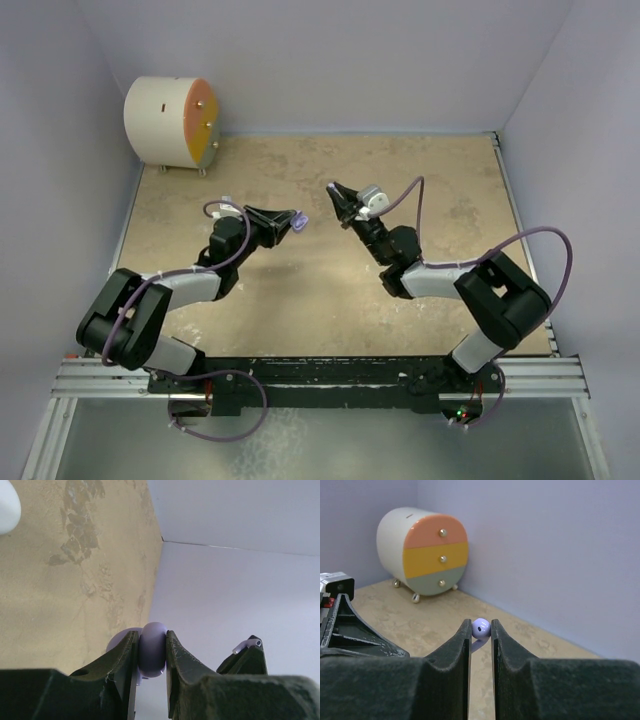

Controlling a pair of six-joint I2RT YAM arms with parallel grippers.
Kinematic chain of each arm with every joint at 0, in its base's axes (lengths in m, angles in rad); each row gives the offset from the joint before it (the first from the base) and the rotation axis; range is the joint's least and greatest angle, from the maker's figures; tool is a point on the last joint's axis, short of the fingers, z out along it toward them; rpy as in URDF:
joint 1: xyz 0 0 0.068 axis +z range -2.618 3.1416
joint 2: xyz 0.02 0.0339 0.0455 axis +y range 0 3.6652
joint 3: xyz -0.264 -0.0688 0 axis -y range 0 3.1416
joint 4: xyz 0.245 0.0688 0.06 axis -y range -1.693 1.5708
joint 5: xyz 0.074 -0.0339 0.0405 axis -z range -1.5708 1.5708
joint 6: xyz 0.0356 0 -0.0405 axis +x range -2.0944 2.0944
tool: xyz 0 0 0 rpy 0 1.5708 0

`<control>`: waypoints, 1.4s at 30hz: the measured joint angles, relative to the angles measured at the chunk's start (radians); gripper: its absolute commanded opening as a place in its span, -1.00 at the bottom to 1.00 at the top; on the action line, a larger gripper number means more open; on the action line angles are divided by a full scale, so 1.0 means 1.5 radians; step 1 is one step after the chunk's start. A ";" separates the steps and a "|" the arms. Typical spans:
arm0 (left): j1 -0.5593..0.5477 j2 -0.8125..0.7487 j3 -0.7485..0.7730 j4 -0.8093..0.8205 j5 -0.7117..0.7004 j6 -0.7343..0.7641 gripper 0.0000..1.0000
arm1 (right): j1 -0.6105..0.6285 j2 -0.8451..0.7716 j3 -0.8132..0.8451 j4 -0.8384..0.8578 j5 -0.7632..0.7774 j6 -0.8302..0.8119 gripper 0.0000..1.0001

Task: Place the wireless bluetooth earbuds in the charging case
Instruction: Pick up the earbud from the center of the board, then place the earbud in the charging case.

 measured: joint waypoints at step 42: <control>0.001 0.062 0.006 0.084 0.057 -0.089 -1.00 | 0.004 0.151 -0.081 0.082 -0.164 -0.159 -1.00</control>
